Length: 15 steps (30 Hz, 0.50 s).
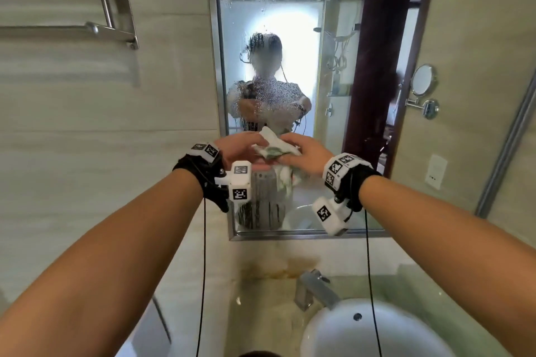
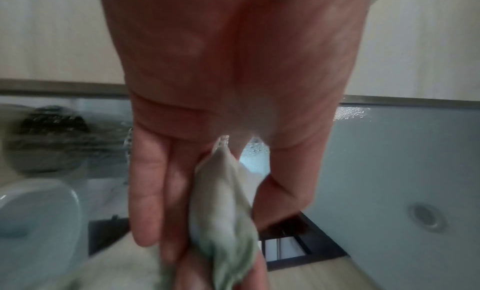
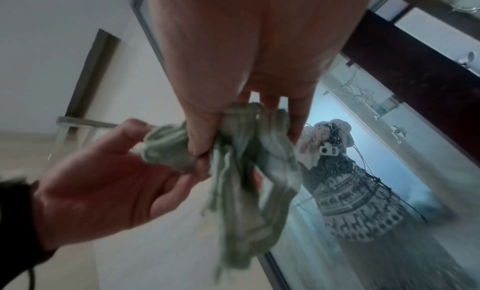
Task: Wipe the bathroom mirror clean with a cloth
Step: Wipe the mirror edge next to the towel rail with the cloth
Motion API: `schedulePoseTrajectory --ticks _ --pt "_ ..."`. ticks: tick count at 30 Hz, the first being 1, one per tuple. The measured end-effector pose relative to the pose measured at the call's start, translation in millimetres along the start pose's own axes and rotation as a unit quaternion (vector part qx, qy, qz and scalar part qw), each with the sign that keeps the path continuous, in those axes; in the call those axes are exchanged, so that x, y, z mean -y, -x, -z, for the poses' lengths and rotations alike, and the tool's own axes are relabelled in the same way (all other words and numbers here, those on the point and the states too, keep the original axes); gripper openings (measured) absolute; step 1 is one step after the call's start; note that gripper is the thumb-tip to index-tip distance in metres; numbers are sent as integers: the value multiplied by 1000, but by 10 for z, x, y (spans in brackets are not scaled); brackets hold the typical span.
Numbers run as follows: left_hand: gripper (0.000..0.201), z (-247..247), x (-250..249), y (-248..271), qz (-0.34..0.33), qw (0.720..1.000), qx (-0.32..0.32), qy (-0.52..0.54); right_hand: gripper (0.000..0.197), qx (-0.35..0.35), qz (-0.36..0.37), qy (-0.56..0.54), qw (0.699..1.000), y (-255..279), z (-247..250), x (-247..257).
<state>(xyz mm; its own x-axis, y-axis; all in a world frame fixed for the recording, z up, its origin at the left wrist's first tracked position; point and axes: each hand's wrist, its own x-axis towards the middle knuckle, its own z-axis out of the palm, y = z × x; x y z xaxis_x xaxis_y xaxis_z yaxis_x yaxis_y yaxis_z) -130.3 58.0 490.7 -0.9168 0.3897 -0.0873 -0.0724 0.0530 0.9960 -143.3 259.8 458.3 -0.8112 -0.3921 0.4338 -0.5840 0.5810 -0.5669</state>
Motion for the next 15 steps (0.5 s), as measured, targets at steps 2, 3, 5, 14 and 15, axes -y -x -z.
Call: schedulePoseTrajectory --ticks 2,3,5,14,15 --pt "25 30 -110 14 -34 999 -30 -22 30 -2 5 -16 1000 -86 150 28" --pt "30 43 -171 8 -48 996 -44 -52 28 -5 7 -24 1000 -127 204 67" --pt "32 32 -327 -24 -72 991 -73 -85 28 -18 9 -38 999 -235 300 146" --pt "23 55 -1162 -221 -247 886 -217 -326 12 -132 47 86 986 -800 765 506" --pt "28 97 -1285 -225 -267 840 -247 -402 10 -157 51 118 979 -899 850 515"
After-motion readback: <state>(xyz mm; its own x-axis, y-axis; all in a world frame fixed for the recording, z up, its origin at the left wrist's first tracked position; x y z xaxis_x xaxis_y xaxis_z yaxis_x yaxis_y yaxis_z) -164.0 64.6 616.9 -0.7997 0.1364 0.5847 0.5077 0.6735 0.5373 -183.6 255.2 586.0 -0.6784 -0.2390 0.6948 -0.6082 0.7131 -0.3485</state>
